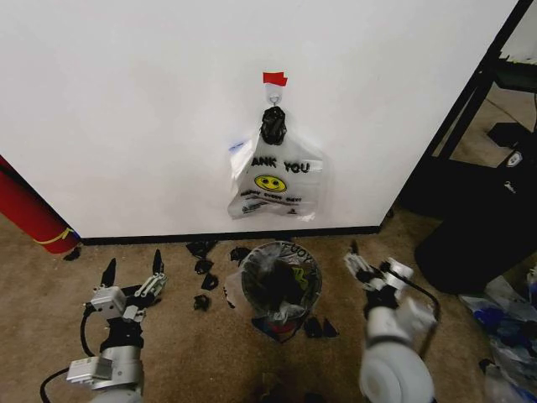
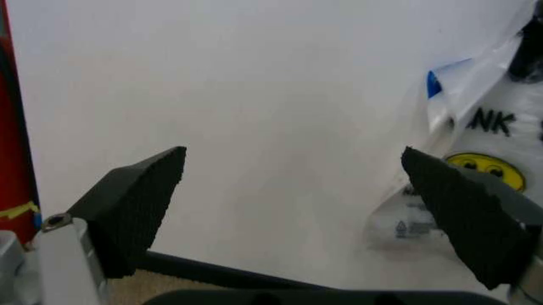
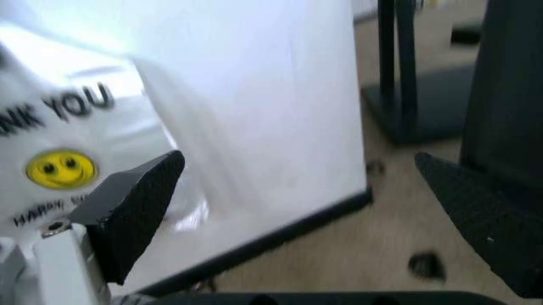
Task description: Pick up the garbage bag from the wall and place it over the trash bin.
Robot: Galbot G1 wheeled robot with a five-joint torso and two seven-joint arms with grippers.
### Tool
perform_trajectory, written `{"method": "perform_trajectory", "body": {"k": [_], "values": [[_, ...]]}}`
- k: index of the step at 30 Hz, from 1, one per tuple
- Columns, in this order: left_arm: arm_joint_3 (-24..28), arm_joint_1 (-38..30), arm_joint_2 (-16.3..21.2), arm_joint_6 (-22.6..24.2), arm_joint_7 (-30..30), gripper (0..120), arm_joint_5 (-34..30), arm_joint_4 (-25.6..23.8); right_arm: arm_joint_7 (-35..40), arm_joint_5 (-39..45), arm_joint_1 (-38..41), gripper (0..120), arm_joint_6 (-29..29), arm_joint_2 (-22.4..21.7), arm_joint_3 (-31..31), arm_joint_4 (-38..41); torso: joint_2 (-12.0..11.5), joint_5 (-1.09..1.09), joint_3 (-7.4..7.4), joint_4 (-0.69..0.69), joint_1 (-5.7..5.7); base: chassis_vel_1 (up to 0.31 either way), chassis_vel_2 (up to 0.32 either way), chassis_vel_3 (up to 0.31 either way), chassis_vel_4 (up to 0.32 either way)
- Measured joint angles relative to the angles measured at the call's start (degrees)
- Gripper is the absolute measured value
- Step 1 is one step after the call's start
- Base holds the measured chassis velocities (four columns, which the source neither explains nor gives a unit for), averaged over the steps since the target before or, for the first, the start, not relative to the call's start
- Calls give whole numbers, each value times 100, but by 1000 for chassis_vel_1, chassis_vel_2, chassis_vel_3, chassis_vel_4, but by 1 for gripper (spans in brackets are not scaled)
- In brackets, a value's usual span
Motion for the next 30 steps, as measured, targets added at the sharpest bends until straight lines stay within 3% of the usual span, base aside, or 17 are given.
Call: {"method": "perform_trajectory", "body": {"k": [4, 10, 12, 30], "values": [[78, 68, -10, -23, -1, 100, 105, -108, -570, -535, -530, 100, 1012, 19, 346, -2, 0, 1, 0, 1, 0, 0, 0, 0, 0], [80, 97, -1, -101, -46, 100, 289, -203, -1024, -719, -935, 100, 1533, 105, 635, 72, 0, 1, 0, 0, 0, 0, 0, 0, 0], [51, 110, -27, -341, -209, 100, 844, -381, -1626, -1000, -1234, 100, 1797, 298, 930, 217, 0, 0, 1, 0, 0, 0, 0, 0, 0], [172, 338, -58, -687, -255, 100, 1430, -419, -1461, -1646, -1443, 100, 1790, 668, 514, 403, 0, -1, 1, 1, 0, 0, 0, 0, 0]]}}
